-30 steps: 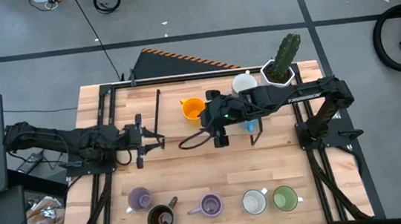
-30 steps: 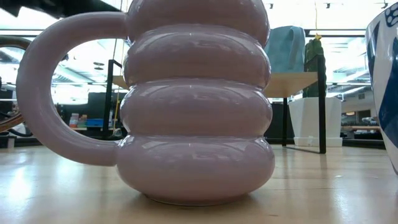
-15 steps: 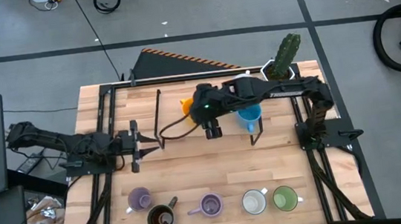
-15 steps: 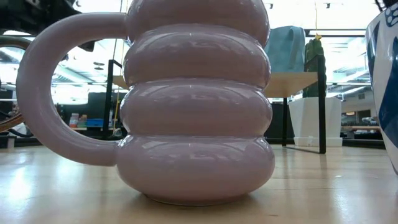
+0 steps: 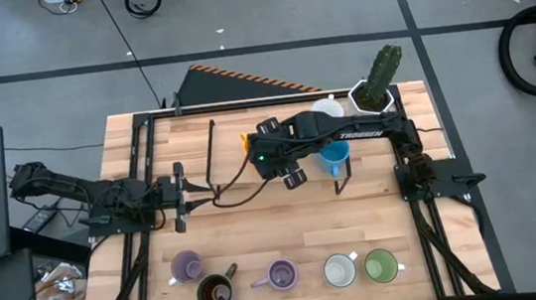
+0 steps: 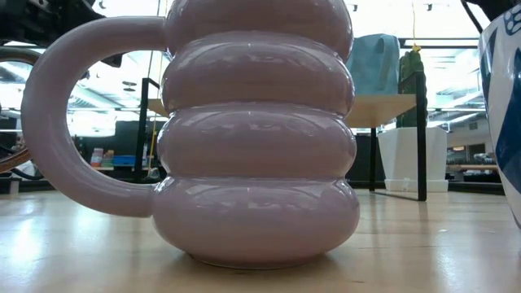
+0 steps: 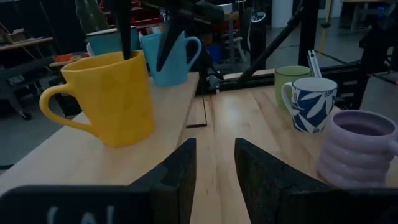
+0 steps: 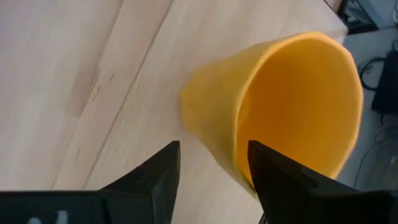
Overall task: Place coffee mugs
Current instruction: Put the yellow mug on the shelf
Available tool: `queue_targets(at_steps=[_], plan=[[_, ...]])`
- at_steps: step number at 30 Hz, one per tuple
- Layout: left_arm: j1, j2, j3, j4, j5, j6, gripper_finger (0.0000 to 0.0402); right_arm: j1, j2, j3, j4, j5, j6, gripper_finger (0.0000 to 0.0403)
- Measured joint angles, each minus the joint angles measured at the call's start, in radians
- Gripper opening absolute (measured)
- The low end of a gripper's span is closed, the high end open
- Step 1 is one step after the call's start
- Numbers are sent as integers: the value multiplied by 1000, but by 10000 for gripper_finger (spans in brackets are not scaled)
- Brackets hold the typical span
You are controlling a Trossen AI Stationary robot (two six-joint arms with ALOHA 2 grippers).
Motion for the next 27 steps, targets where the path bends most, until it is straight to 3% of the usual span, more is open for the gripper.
queue_targets(at_steps=[13, 27], plan=[[0, 0, 0, -1, 0, -3, 116, -50, 7, 0, 4, -38, -90, 107], [0, 1, 0, -2, -4, -4, 116, -60, 7, 0, -15, -61, 9, 49]])
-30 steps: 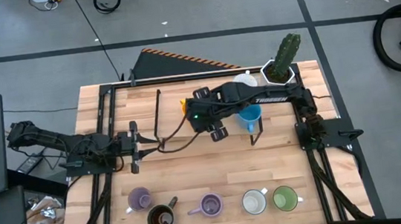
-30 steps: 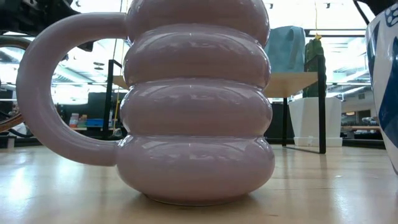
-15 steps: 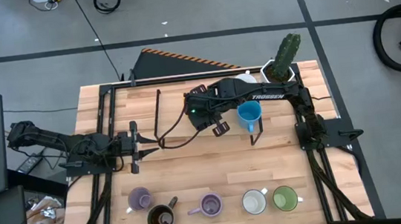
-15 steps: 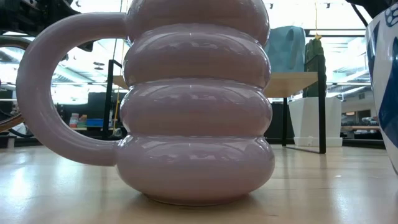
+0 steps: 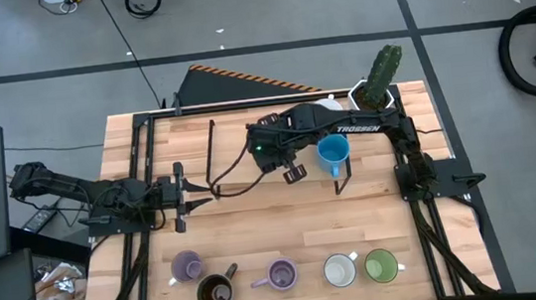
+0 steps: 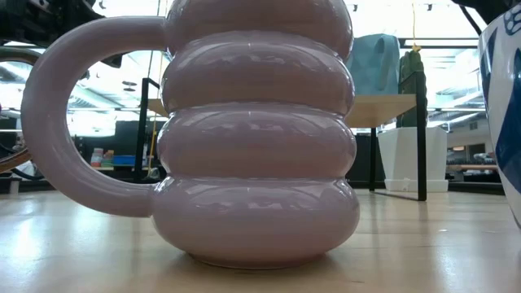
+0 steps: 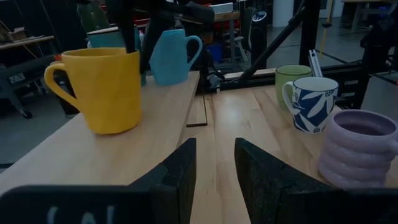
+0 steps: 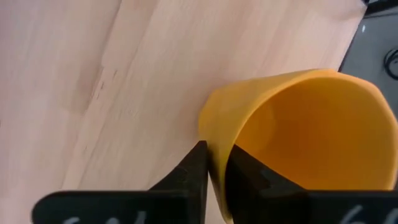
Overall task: Place coffee mugs
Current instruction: Put the yellow mug on the shelf
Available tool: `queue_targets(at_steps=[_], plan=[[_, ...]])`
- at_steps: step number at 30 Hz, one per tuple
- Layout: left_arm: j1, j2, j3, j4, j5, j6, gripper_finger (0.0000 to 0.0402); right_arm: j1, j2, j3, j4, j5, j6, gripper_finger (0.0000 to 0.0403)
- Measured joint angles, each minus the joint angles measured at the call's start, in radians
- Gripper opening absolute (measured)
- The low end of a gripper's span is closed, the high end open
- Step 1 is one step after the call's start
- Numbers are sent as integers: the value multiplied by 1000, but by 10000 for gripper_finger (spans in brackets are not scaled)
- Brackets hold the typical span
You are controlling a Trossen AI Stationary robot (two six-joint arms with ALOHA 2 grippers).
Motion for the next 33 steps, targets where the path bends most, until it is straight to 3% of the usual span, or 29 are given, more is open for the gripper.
queue_targets(at_steps=[11, 33], plan=[[30, 10, -48, 103, -16, 53, 116, -25, -3, -1, -25, 12, 151, 45], [34, 11, -48, 94, -15, 27, 116, -77, -9, -1, -96, 63, 473, 45]])
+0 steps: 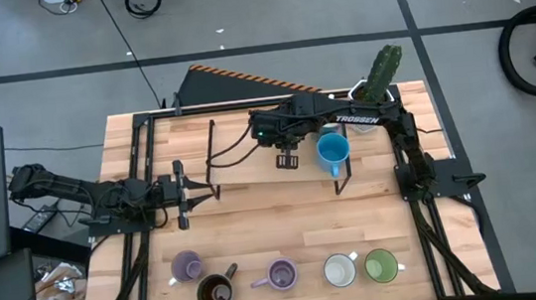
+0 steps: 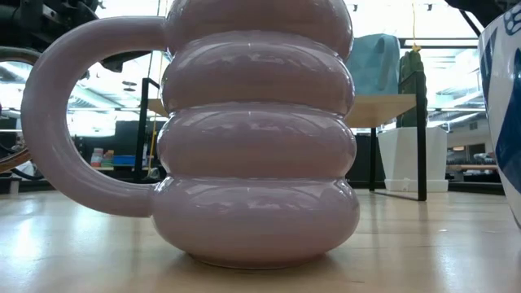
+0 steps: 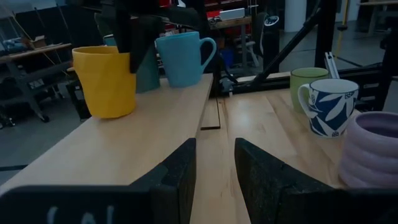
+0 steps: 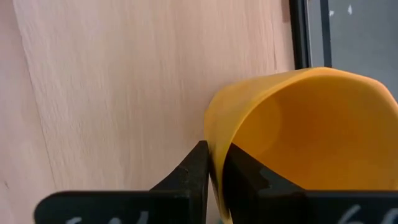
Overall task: Place coffee mugs
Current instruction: Put the yellow mug on the shelf
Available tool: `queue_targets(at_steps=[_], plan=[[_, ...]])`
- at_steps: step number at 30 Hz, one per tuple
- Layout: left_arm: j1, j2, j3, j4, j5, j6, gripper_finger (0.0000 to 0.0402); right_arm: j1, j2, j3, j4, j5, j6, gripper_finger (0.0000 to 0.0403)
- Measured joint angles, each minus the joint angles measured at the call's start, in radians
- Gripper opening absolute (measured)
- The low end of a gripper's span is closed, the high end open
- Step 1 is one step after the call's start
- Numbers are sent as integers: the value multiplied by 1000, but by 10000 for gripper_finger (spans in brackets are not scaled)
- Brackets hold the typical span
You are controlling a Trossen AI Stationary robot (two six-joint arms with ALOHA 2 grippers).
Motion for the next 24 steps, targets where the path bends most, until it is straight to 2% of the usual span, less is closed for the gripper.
queue_targets(at_steps=[8, 13, 24], plan=[[0, 0, -1, 2, 0, 7, 116, -16, -10, 60, -53, -33, 21, 45], [0, 0, -1, 3, 0, 7, 116, -49, -11, 60, -62, -97, 26, 45], [0, 0, -1, 3, 0, 7, 116, -95, -11, 60, -62, -138, 15, 45]])
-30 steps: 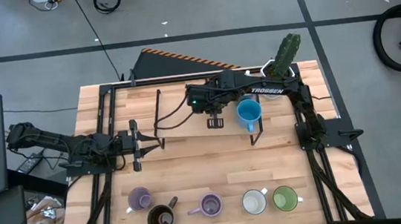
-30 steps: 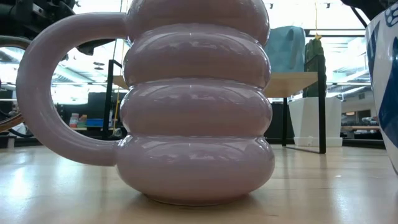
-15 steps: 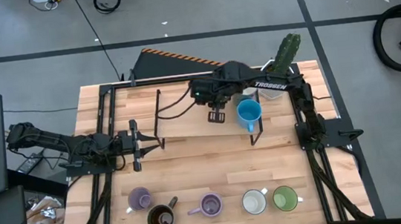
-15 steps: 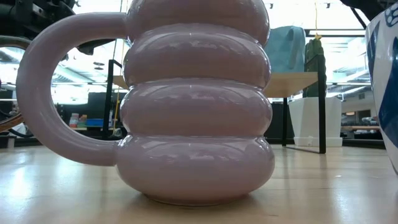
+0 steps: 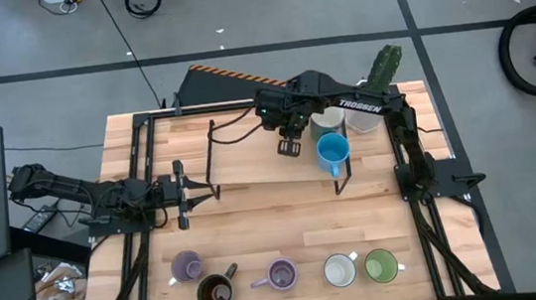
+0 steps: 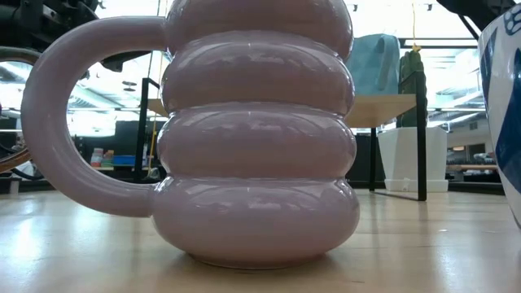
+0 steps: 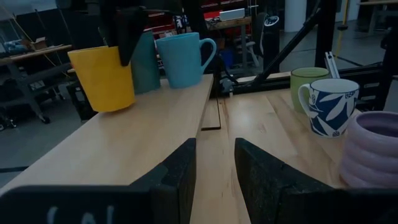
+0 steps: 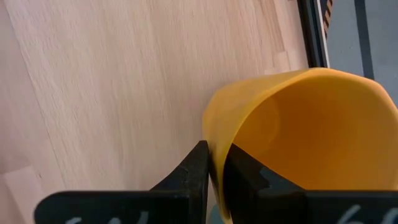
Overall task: Place coffee mugs
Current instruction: Put the yellow mug on the shelf
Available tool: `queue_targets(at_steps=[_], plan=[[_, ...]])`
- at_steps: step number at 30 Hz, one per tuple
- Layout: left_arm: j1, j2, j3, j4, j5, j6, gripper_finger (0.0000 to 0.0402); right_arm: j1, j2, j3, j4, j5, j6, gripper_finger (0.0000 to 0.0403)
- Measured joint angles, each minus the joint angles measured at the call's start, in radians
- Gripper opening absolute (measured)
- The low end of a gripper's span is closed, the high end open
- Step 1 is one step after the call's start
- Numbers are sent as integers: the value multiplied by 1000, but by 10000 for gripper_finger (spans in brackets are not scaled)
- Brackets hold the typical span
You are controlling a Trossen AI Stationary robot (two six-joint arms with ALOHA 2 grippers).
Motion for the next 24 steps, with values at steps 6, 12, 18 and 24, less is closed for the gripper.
queue_targets(at_steps=[6, 12, 18, 24], plan=[[0, 0, 0, 0, 0, 0, 116, -6, 0, 0, 0, -11, -14, 45], [0, 0, 0, 0, 0, -5, 116, -6, 0, 0, 0, -29, -16, 45], [0, 0, 0, 0, 0, -3, 116, -29, 0, 0, 1, -29, -16, 45], [0, 0, 0, 0, 0, -6, 116, -46, 0, 0, 1, -46, -16, 45]])
